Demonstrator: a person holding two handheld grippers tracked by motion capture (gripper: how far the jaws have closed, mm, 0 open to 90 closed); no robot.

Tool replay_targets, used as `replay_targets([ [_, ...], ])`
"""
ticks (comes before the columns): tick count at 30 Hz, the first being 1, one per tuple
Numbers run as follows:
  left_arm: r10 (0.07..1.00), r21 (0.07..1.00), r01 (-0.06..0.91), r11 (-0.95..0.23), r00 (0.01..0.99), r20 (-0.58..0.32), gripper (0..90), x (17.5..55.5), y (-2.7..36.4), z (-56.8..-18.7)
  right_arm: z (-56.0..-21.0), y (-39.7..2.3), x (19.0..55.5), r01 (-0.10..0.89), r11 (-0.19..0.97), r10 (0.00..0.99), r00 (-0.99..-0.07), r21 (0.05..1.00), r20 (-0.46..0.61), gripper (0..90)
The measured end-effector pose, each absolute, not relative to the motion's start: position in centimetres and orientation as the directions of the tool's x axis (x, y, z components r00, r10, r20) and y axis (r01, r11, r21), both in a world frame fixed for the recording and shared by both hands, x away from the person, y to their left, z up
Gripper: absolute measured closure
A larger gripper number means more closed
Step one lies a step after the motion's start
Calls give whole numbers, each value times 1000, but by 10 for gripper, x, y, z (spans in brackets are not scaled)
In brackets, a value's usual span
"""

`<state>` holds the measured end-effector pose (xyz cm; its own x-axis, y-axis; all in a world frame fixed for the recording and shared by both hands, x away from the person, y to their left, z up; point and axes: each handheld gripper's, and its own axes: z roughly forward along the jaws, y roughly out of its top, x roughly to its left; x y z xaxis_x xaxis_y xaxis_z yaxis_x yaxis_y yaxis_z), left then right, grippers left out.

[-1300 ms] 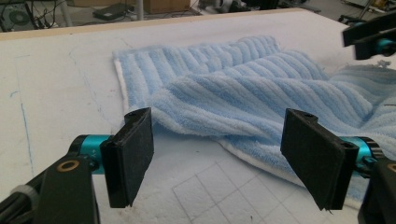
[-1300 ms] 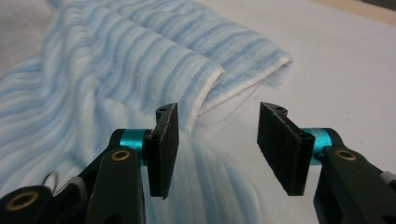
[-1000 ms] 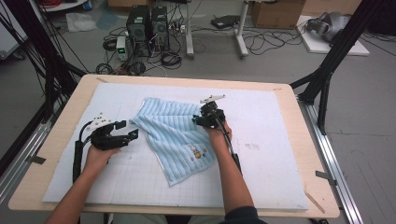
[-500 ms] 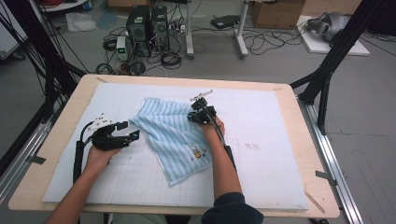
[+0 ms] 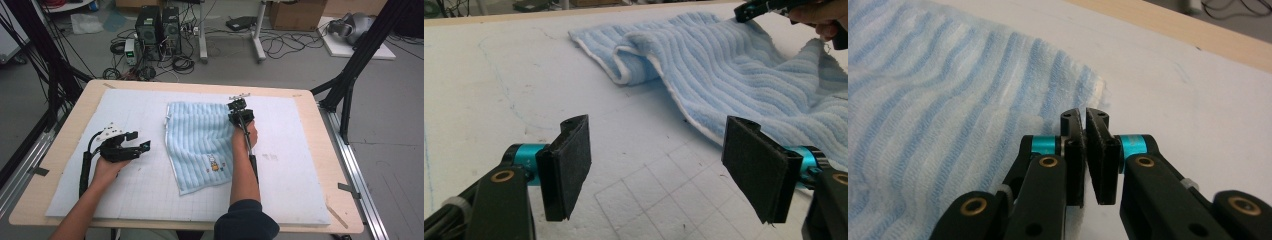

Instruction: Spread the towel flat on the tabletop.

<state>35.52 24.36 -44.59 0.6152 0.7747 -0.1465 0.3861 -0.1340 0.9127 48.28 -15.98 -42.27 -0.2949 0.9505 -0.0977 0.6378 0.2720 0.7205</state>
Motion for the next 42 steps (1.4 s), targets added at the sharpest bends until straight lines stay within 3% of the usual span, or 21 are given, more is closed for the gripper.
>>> replay_targets([
  [5,761,913,383,-141,632,-147,291,354,240,-446,-422,-171,475,600,259,937,-347,757,-45,662],
  [13,720,910,385,-151,674,-166,339,352,229,-447,-415,-196,443,560,230,902,-430,796,43,537],
  [27,669,894,382,-233,730,-138,355,352,189,-447,-423,-244,362,530,265,853,-518,806,60,512],
  [34,703,870,402,-286,705,-94,383,360,176,-447,-422,-245,340,515,294,831,-554,805,51,514],
  [42,699,788,427,-443,715,7,401,372,139,-451,-425,-242,334,502,320,796,-602,803,59,508],
])
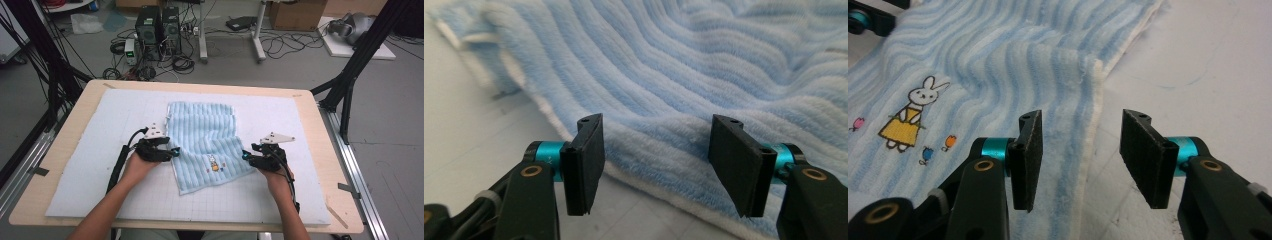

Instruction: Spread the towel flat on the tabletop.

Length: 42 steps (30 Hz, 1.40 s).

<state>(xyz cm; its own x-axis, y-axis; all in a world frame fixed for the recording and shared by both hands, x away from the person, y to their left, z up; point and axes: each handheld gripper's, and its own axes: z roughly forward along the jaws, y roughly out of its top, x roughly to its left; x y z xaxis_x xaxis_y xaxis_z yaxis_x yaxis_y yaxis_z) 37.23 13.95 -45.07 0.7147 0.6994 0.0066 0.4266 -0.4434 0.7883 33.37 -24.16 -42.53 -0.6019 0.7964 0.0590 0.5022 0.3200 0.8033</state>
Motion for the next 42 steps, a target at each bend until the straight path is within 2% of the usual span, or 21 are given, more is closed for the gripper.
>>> replay_targets([
  [4,697,791,422,-443,718,8,479,373,135,-450,-427,-240,332,500,328,778,-624,802,71,500],
  [6,677,791,404,-459,736,17,630,373,136,-449,-429,-238,331,508,340,772,-632,792,74,500],
  [7,670,791,395,-468,742,27,751,372,137,-448,-430,-237,331,506,346,768,-637,790,72,500],
  [8,671,787,390,-477,741,39,828,373,139,-448,-431,-236,331,503,352,763,-643,789,69,500],
  [15,733,798,458,-392,680,-30,849,384,163,-448,-430,-225,328,485,360,727,-682,797,87,475],
  [26,802,811,490,-319,596,-44,839,403,184,-448,-438,-191,327,462,418,631,-767,782,116,459],
  [27,808,814,493,-307,587,-51,812,403,185,-448,-439,-189,327,471,424,634,-764,774,118,461],
  [29,825,815,508,-279,561,-68,630,402,185,-447,-442,-188,329,474,438,634,-766,764,111,469],
  [30,830,818,513,-262,552,-81,544,401,186,-446,-443,-188,330,477,443,629,-768,759,115,483],
  [33,828,830,501,-244,553,-90,449,397,189,-443,-447,-186,331,487,461,629,-769,742,113,544],
  [35,826,839,489,-237,557,-91,429,394,192,-442,-447,-185,330,476,469,630,-771,744,97,608],
  [39,811,843,488,-228,574,-113,409,384,198,-442,-446,-186,328,472,485,602,-791,736,110,826],
  [42,796,850,472,-233,595,-112,398,374,201,-440,-445,-184,323,459,510,571,-813,728,113,837],
])
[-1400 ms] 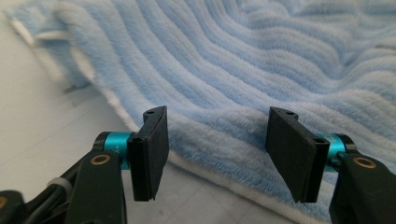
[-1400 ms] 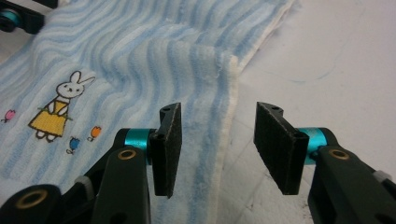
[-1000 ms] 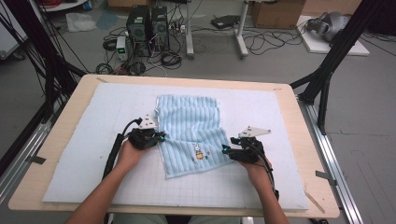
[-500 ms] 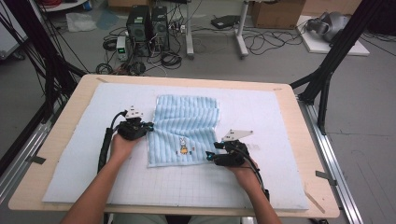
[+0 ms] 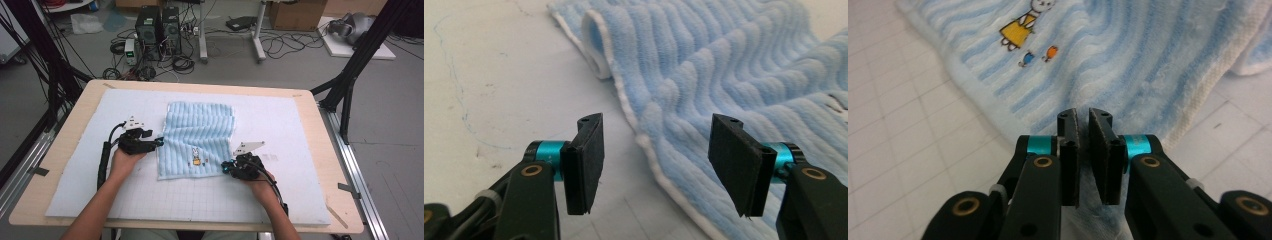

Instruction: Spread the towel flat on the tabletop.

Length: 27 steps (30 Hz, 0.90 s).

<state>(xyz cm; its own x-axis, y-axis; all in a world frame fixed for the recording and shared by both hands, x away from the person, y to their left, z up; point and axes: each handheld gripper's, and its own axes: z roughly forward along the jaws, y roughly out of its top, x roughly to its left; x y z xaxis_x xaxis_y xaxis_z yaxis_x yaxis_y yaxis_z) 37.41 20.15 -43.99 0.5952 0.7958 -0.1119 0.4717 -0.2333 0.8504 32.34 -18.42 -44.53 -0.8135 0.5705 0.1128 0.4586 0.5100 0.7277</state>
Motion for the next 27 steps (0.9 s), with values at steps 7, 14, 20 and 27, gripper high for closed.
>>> replay_targets([
  [7,760,851,458,-259,640,-113,403,339,206,-443,-445,-187,299,445,535,499,-852,719,156,838],
  [14,737,852,459,-251,661,-139,421,310,205,-447,-444,-191,268,450,545,475,-861,708,181,818],
  [20,704,845,450,-289,698,-131,434,295,191,-446,-441,-202,257,475,442,556,-811,761,183,573],
  [27,685,822,453,-346,720,-109,439,293,175,-450,-440,-220,255,489,354,657,-736,797,160,487],
])
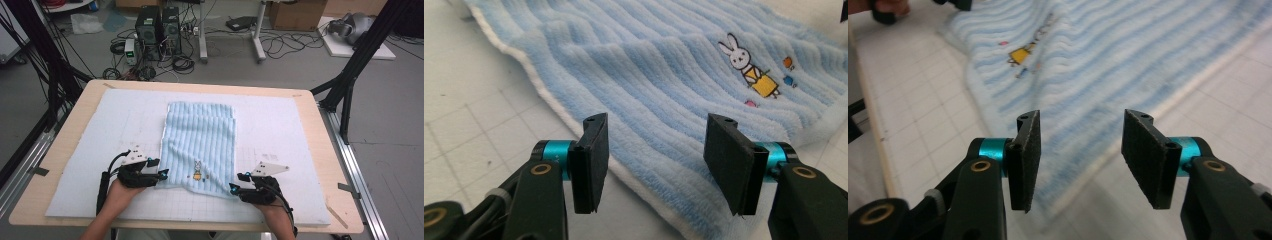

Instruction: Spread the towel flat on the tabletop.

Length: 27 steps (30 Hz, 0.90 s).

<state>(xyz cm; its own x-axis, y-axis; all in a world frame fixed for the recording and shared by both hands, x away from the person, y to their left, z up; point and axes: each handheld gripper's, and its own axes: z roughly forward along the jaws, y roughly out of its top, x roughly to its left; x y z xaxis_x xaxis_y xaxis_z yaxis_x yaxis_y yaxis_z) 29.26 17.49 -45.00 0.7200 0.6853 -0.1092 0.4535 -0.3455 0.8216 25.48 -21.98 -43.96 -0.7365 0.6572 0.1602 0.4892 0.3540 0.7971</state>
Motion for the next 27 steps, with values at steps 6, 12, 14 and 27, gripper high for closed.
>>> replay_targets([
  [6,684,794,428,-433,729,-20,519,289,165,-451,-441,-226,257,502,335,680,-715,797,164,470],
  [12,652,793,421,-440,757,-41,844,282,167,-449,-442,-222,257,496,363,673,-725,789,146,471],
  [14,639,787,420,-452,768,-43,852,280,168,-448,-442,-221,257,495,364,671,-727,789,146,472],
  [27,542,787,429,-443,827,-145,861,254,180,-449,-442,-221,257,504,354,673,-722,788,159,474],
])
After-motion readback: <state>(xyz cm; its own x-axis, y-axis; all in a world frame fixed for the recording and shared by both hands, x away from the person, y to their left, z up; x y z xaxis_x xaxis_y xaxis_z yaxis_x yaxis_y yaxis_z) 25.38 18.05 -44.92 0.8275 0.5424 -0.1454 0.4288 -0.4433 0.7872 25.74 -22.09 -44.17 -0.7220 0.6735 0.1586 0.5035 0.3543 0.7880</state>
